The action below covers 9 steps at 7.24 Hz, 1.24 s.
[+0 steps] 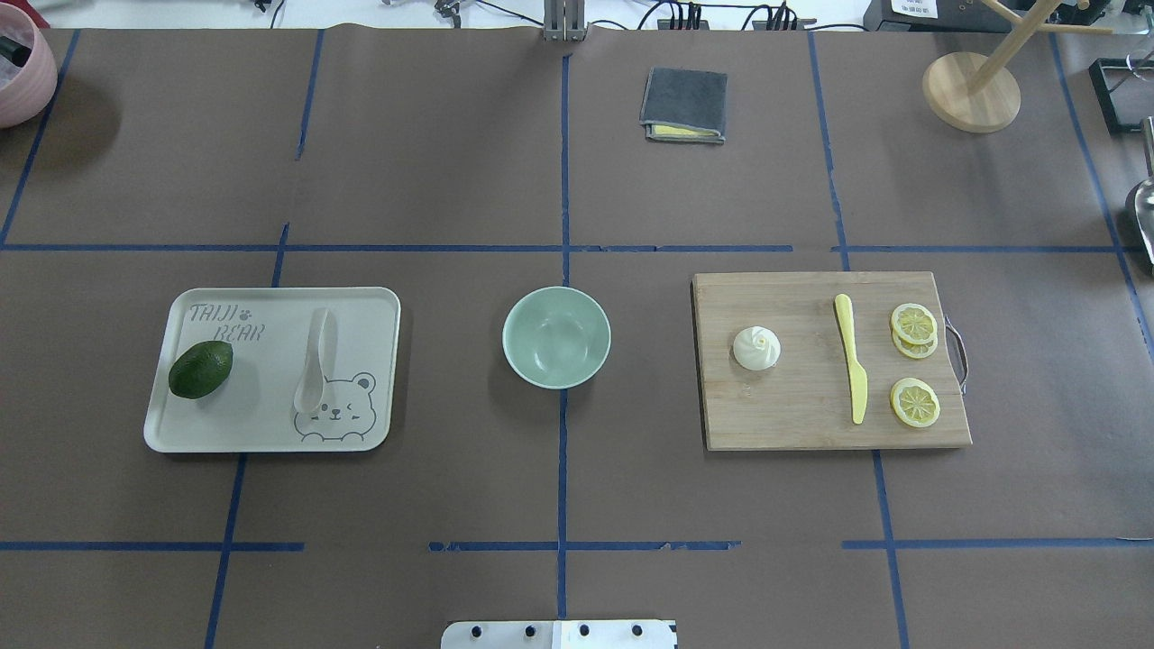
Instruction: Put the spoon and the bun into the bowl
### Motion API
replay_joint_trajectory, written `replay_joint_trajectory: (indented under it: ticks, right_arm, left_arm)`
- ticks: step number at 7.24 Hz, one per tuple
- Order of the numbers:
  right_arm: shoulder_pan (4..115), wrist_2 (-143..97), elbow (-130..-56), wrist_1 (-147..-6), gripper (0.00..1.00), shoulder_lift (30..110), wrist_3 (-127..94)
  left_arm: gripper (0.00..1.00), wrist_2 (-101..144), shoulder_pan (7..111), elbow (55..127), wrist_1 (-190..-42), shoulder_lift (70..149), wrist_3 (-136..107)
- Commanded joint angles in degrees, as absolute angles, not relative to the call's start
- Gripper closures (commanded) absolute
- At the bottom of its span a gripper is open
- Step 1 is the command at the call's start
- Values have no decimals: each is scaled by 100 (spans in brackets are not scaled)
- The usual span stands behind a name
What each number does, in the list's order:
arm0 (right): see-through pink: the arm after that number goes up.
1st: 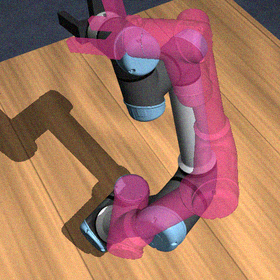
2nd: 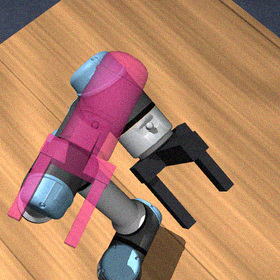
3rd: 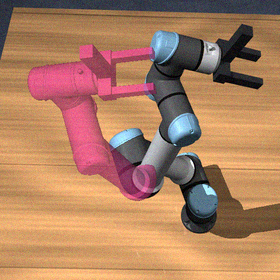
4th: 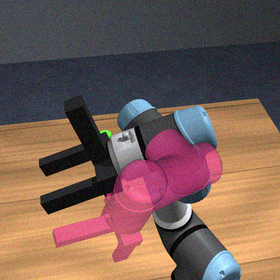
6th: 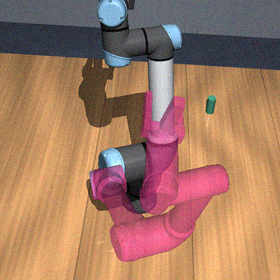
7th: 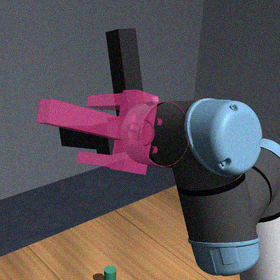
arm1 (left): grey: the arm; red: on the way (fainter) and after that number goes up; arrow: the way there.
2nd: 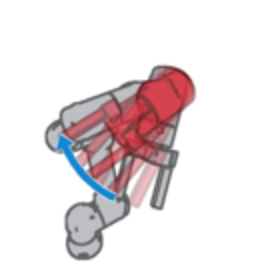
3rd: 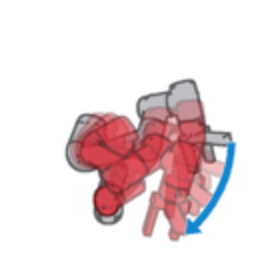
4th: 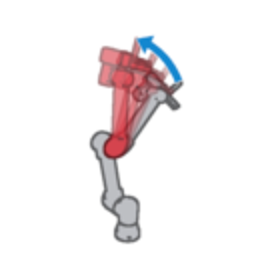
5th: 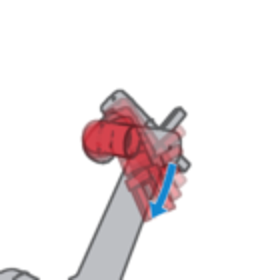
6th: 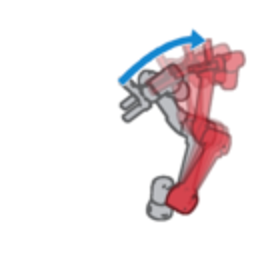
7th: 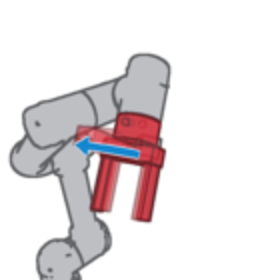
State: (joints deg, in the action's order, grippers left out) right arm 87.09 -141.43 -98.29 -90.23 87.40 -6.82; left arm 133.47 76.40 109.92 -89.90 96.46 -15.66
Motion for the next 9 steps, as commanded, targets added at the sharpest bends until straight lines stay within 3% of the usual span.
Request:
replay_joint_trajectory:
  ticks: [1, 5, 9]
  right_arm:
    - [8622, -14072, -9914, -9018, 0, 8456, -677]
    - [8482, -14018, -9949, -9009, 0, 8123, -1457]
    - [8105, -14045, -10291, -9018, 0, 7980, -2351]
  left_arm:
    - [3, 13246, 6640, 11198, -10005, 9650, -3612]
    - [3, 11413, 4698, 10496, -10925, 10404, -5779]
    - [10, 10864, 3817, 9924, -11223, 10573, -6406]
